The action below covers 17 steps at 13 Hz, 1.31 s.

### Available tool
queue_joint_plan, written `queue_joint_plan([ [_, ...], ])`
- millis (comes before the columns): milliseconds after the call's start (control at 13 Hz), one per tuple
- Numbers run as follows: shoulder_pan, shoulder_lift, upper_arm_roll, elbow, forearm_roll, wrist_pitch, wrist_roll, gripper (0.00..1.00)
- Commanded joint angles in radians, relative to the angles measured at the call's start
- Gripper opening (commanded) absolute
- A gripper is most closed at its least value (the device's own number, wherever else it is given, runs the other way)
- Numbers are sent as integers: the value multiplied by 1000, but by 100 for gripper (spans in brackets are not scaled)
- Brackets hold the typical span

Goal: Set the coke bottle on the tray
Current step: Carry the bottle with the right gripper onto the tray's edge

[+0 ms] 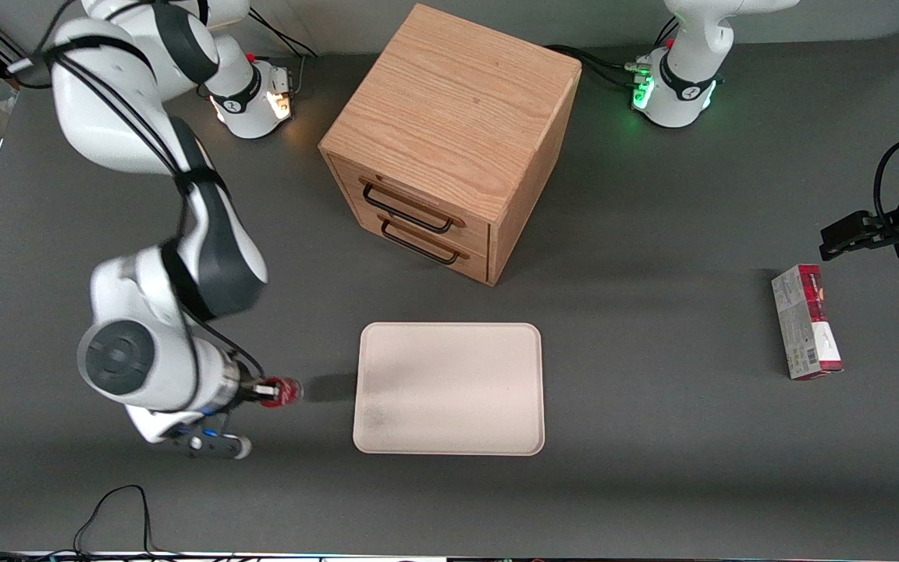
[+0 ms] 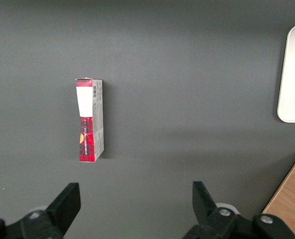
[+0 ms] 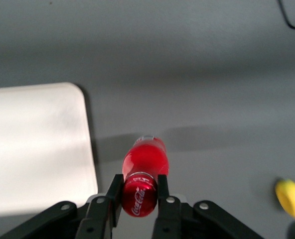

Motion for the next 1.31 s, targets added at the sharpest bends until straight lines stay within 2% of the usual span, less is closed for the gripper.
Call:
queue_joint_plan([
  [0, -89, -143, 115, -31, -8, -144, 12, 0],
  [154, -120, -190, 161, -31, -9, -219, 12, 0],
  [462, -113, -195, 161, -31, -11, -236, 19, 0],
  [615, -97, -174, 169, -31, -11, -123, 103, 0],
  [846, -30, -65, 180, -30, -12, 127, 355, 0],
  [1000, 10, 1, 169, -28, -21, 245, 420, 0],
  [1154, 19, 38, 167, -30, -24, 299, 435, 0],
  [1231, 36, 58, 167, -30, -52, 324, 441, 0],
])
